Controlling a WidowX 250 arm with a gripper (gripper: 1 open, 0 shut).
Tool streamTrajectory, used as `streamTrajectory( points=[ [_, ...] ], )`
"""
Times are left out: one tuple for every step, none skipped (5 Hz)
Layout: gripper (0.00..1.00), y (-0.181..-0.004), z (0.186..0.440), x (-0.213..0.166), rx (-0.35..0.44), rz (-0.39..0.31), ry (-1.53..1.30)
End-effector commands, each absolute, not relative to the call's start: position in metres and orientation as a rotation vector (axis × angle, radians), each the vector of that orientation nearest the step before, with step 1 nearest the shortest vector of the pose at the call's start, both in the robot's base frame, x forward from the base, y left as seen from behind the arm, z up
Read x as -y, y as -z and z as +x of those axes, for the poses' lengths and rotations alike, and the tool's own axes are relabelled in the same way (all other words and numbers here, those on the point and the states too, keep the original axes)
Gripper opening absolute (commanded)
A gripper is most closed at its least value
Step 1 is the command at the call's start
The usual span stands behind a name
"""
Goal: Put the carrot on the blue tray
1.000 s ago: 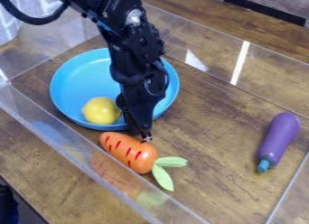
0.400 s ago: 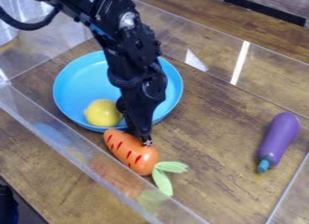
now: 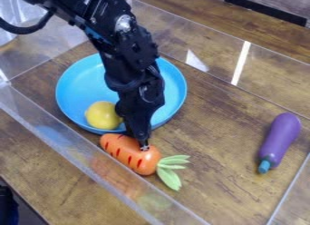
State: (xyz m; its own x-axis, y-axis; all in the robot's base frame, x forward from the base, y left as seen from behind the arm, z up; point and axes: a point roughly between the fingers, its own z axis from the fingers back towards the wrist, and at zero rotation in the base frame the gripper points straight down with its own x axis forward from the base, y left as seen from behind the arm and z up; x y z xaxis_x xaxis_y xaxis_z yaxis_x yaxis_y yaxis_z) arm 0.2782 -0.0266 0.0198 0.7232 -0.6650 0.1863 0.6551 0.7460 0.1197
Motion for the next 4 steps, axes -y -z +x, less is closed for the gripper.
streamTrajectory(
  points=[
    [0.0, -0.0196, 0.2707, 0.0227, 0.217, 0.038, 0.727],
    [0.0, -0.0209, 0.268, 0.0204, 0.219, 0.036, 0.738],
    [0.0, -0.0223, 0.2668, 0.0186, 0.22, 0.035, 0.75],
    [0.0, -0.0229, 0.267, 0.0169, 0.224, 0.035, 0.759]
  ],
)
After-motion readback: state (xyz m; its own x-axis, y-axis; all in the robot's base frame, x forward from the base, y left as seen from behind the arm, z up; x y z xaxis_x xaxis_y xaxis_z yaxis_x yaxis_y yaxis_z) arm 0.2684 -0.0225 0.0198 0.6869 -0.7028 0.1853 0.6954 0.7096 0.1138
